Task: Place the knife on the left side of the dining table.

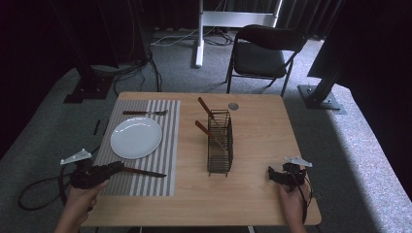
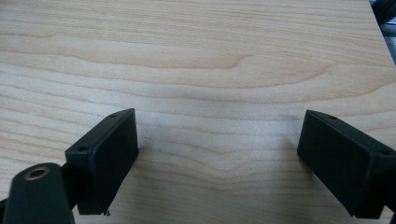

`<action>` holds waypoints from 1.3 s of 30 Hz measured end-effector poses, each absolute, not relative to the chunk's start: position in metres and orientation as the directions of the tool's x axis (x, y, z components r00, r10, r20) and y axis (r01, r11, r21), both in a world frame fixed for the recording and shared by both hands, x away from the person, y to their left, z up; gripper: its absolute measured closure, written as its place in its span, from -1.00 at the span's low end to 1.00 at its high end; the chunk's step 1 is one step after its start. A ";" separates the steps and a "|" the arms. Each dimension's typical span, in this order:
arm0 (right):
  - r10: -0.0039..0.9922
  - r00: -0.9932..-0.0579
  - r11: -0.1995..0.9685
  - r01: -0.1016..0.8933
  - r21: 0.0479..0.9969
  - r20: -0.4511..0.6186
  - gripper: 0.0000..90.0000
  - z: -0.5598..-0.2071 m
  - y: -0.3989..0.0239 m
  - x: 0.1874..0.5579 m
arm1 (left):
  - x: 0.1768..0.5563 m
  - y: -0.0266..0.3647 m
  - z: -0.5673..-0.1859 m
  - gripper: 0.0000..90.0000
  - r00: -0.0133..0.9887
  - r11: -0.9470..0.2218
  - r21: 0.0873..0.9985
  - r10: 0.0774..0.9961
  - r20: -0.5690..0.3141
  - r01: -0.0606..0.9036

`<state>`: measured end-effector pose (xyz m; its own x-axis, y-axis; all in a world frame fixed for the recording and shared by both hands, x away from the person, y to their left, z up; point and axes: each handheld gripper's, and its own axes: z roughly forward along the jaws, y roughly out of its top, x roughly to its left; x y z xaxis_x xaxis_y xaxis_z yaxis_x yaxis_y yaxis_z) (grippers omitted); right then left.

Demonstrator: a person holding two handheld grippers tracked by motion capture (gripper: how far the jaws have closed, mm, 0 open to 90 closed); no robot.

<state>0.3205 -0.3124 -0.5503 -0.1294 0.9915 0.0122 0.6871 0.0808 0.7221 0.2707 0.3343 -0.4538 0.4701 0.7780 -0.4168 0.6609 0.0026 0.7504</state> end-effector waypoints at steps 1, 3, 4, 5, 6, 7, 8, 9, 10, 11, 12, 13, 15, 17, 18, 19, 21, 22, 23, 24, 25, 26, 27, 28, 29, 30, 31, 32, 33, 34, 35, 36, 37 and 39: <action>0.992 -0.129 0.081 0.687 0.722 0.012 -0.74 -0.550 -0.312 0.320 | 0.270 0.337 -0.456 0.64 0.464 0.012 0.746 0.777 -0.427 0.666; 0.992 -0.129 0.080 0.687 0.722 0.012 -0.74 -0.550 -0.312 0.320 | 0.271 0.340 -0.461 0.61 0.443 0.025 0.736 0.785 -0.434 0.677; 0.992 -0.129 0.081 0.687 0.722 0.012 -0.74 -0.550 -0.312 0.320 | 0.271 0.342 -0.464 0.60 0.435 0.039 0.731 0.781 -0.448 0.681; 0.992 -0.129 0.080 0.687 0.722 0.012 -0.74 -0.550 -0.312 0.320 | 0.272 0.344 -0.466 0.60 0.426 0.051 0.726 0.780 -0.457 0.686; 0.992 -0.129 0.080 0.687 0.722 0.012 -0.74 -0.550 -0.312 0.320 | 0.273 0.346 -0.469 0.59 0.417 0.059 0.720 0.782 -0.464 0.691; 0.992 -0.129 0.081 0.687 0.722 0.012 -0.74 -0.550 -0.312 0.320 | 0.274 0.348 -0.471 0.57 0.409 0.069 0.716 0.780 -0.473 0.695; 0.992 -0.129 0.080 0.687 0.722 0.013 -0.74 -0.550 -0.312 0.320 | 0.275 0.349 -0.473 0.56 0.402 0.073 0.712 0.784 -0.474 0.698; 0.992 -0.129 0.081 0.687 0.722 0.012 -0.74 -0.550 -0.312 0.320 | 0.277 0.350 -0.476 0.53 0.393 0.074 0.709 0.790 -0.470 0.701; 0.992 -0.129 0.080 0.687 0.722 0.012 -0.74 -0.550 -0.312 0.320 | 0.278 0.351 -0.478 0.51 0.384 0.076 0.704 0.794 -0.471 0.706; 0.992 -0.129 0.081 0.687 0.722 0.012 -0.74 -0.550 -0.312 0.320 | 0.279 0.352 -0.480 0.48 0.377 0.077 0.700 0.798 -0.470 0.710; 0.992 -0.129 0.081 0.687 0.722 0.012 -0.74 -0.550 -0.312 0.320 | 0.280 0.353 -0.483 0.45 0.370 0.073 0.697 0.805 -0.463 0.714; 0.992 -0.129 0.081 0.687 0.722 0.012 -0.74 -0.550 -0.312 0.320 | 0.281 0.353 -0.485 0.42 0.362 0.074 0.693 0.810 -0.461 0.717; 0.992 -0.129 0.081 0.687 0.722 0.012 -0.74 -0.550 -0.312 0.320 | 0.282 0.355 -0.490 0.38 0.349 0.080 0.684 0.814 -0.465 0.725; 0.992 -0.129 0.081 0.687 0.722 0.012 -0.74 -0.550 -0.312 0.320 | 0.283 0.356 -0.494 0.34 0.335 0.089 0.675 0.816 -0.471 0.732; 0.992 -0.129 0.081 0.687 0.722 0.012 -0.74 -0.550 -0.312 0.320 | 0.283 0.357 -0.496 0.33 0.328 0.096 0.670 0.815 -0.477 0.736; 0.992 -0.129 0.081 0.687 0.722 0.012 -0.74 -0.550 -0.312 0.320 | 0.284 0.358 -0.499 0.31 0.317 0.099 0.664 0.821 -0.476 0.741; 0.992 -0.129 0.081 0.687 0.722 0.012 -0.74 -0.550 -0.312 0.320 | 0.284 0.358 -0.503 0.24 0.288 0.111 0.660 0.837 -0.465 0.743; 0.992 -0.129 0.081 0.687 0.722 0.012 -0.74 -0.550 -0.312 0.320 | 0.285 0.359 -0.505 0.21 0.272 0.118 0.655 0.844 -0.462 0.747; 0.992 -0.129 0.081 0.687 0.722 0.012 -0.74 -0.550 -0.312 0.320 | 0.285 0.359 -0.505 0.18 0.272 0.118 0.655 0.844 -0.462 0.747; 0.992 -0.129 0.081 0.687 0.722 0.012 -0.74 -0.550 -0.312 0.320 | 0.285 0.359 -0.505 0.18 0.272 0.118 0.655 0.844 -0.462 0.747; 0.992 -0.129 0.081 0.687 0.722 0.012 -0.74 -0.550 -0.312 0.320 | 0.286 0.360 -0.511 0.13 0.240 0.133 0.641 0.855 -0.460 0.756; 0.992 -0.129 0.081 0.687 0.722 0.012 -0.74 -0.550 -0.312 0.320 | 0.287 0.361 -0.513 0.11 0.233 0.139 0.636 0.854 -0.465 0.759; 0.992 -0.129 0.081 0.687 0.722 0.012 -0.74 -0.550 -0.312 0.320 | 0.288 0.361 -0.515 0.10 0.223 0.148 0.630 0.854 -0.471 0.762; 0.992 -0.129 0.080 0.687 0.722 0.012 -0.74 -0.550 -0.312 0.320 | 0.289 0.360 -0.516 0.08 0.217 0.150 0.627 0.856 -0.469 0.764; 0.992 -0.129 0.080 0.687 0.722 0.012 -0.74 -0.550 -0.312 0.320 | 0.289 0.360 -0.516 0.05 0.217 0.150 0.627 0.856 -0.469 0.764; 0.992 -0.129 0.080 0.687 0.722 0.012 -0.74 -0.550 -0.312 0.320 | 0.291 0.359 -0.518 0.05 0.213 0.140 0.628 0.866 -0.453 0.765; 0.992 -0.129 0.080 0.687 0.722 0.012 -0.74 -0.550 -0.312 0.320 | 0.292 0.358 -0.519 -0.01 0.210 0.139 0.627 0.868 -0.449 0.767; 0.992 -0.129 0.081 0.687 0.722 0.012 -0.74 -0.550 -0.312 0.320 | 0.292 0.358 -0.519 -0.03 0.210 0.139 0.627 0.868 -0.449 0.767; 0.992 -0.129 0.081 0.687 0.722 0.012 -0.74 -0.550 -0.312 0.320 | 0.296 0.356 -0.521 -0.03 0.200 0.148 0.619 0.867 -0.457 0.772; 0.992 -0.129 0.081 0.687 0.722 0.012 -0.74 -0.550 -0.312 0.320 | 0.296 0.356 -0.522 -0.03 0.200 0.149 0.618 0.866 -0.459 0.772; 0.992 -0.129 0.081 0.687 0.722 0.012 -0.74 -0.550 -0.312 0.320 | 0.297 0.355 -0.523 -0.04 0.196 0.152 0.618 0.867 -0.458 0.772; 0.992 -0.129 0.081 0.687 0.722 0.012 -0.74 -0.550 -0.312 0.320 | 0.298 0.355 -0.523 -0.04 0.196 0.149 0.617 0.869 -0.454 0.772; 0.992 -0.129 0.081 0.687 0.722 0.012 -0.74 -0.550 -0.312 0.320 | 0.298 0.355 -0.523 -0.05 0.196 0.149 0.617 0.869 -0.454 0.772; 0.992 -0.129 0.081 0.687 0.722 0.012 -0.74 -0.550 -0.312 0.320 | 0.299 0.352 -0.526 -0.09 0.176 0.143 0.613 0.886 -0.430 0.777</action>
